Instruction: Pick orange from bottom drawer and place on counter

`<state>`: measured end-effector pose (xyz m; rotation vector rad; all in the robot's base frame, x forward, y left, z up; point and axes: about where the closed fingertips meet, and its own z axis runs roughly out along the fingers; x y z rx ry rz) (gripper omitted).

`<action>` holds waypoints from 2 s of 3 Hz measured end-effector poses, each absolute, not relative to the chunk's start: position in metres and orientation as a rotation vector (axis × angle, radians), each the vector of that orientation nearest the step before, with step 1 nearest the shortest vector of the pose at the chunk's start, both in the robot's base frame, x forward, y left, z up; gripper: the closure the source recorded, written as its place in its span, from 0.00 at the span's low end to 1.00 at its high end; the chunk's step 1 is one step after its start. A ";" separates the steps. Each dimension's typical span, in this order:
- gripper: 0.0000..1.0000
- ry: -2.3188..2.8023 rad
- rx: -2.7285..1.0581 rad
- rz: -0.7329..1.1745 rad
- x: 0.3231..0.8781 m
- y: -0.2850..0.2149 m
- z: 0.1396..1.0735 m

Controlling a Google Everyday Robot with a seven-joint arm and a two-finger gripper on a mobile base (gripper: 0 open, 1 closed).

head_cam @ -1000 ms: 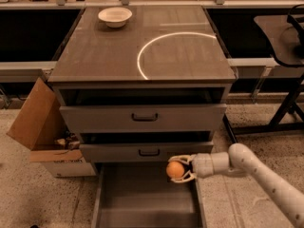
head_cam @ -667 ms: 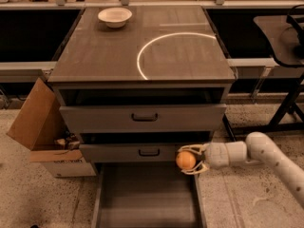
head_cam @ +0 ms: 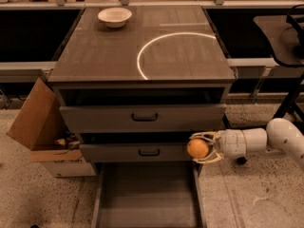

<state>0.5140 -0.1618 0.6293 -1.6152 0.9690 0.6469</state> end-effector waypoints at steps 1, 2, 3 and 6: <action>1.00 0.983 -1.589 0.609 0.519 -0.163 0.669; 1.00 0.999 -1.561 0.545 0.525 -0.178 0.743; 1.00 1.039 -1.537 0.494 0.536 -0.193 0.815; 1.00 1.129 -1.495 0.492 0.575 -0.197 0.878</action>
Offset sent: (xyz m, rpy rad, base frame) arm 0.0179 -0.0417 0.2127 -0.0006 -0.0961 -0.1730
